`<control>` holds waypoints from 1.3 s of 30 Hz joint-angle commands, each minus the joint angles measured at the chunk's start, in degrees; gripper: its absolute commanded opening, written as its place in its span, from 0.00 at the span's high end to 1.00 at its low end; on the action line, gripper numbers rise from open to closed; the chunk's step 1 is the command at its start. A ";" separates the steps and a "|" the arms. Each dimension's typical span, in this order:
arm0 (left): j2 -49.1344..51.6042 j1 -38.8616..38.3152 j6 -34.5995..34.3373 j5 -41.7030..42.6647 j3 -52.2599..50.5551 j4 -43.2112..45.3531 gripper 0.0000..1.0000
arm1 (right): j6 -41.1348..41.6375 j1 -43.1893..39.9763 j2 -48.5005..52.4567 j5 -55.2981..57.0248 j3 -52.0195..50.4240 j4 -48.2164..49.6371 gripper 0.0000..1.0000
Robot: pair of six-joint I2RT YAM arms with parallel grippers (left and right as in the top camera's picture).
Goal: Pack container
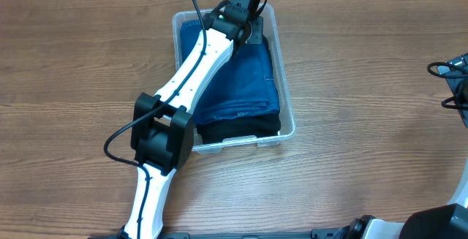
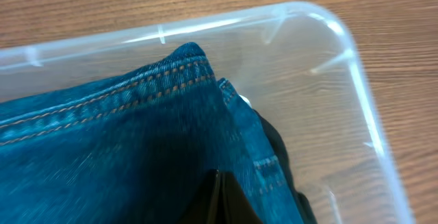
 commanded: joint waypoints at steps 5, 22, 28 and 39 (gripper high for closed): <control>-12.28 -0.70 1.05 9.94 2.25 -8.79 0.96 | 0.42 -0.15 0.02 -0.07 -0.28 0.33 0.00; -1.77 -5.49 -3.74 14.23 -1.55 -21.40 0.96 | 0.42 -0.15 0.02 -0.07 -0.28 0.33 0.00; -0.42 -5.73 -3.72 13.97 -1.31 -20.79 0.95 | 0.42 -0.15 0.02 -0.07 -0.28 0.33 0.00; -11.30 -0.76 0.59 13.92 0.90 -23.10 0.88 | 0.44 -0.15 0.02 -0.07 -0.28 0.33 0.00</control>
